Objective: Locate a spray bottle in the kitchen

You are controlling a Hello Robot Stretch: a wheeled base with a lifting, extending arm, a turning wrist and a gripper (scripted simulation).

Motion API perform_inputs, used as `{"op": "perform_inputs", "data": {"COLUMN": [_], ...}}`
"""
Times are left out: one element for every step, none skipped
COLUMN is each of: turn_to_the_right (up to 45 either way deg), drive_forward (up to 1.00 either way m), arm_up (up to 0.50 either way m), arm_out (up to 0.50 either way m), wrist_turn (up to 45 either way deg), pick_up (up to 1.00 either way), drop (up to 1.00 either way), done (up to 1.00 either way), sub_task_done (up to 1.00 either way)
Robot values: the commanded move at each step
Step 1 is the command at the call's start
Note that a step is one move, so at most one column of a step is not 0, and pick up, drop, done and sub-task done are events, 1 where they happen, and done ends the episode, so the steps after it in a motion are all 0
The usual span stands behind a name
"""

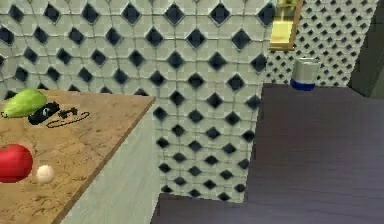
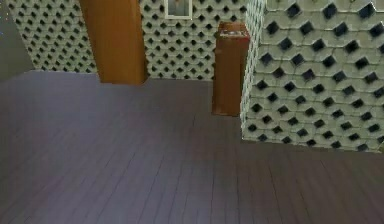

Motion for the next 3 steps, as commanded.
{"op": "perform_inputs", "data": {"turn_to_the_right": [0.0, -45.0, -24.0], "drive_forward": [0.25, 0.00, 0.00], "arm_up": [0.00, 0.00, 0.00], "arm_out": [0.00, 0.00, 0.00], "wrist_turn": [0.0, 0.0, 0.0], "pick_up": [0.00, 0.00, 0.00], "drop": [0.00, 0.00, 0.00], "done": [0.00, 0.00, 0.00], "sub_task_done": [0.00, 0.00, 0.00]}}
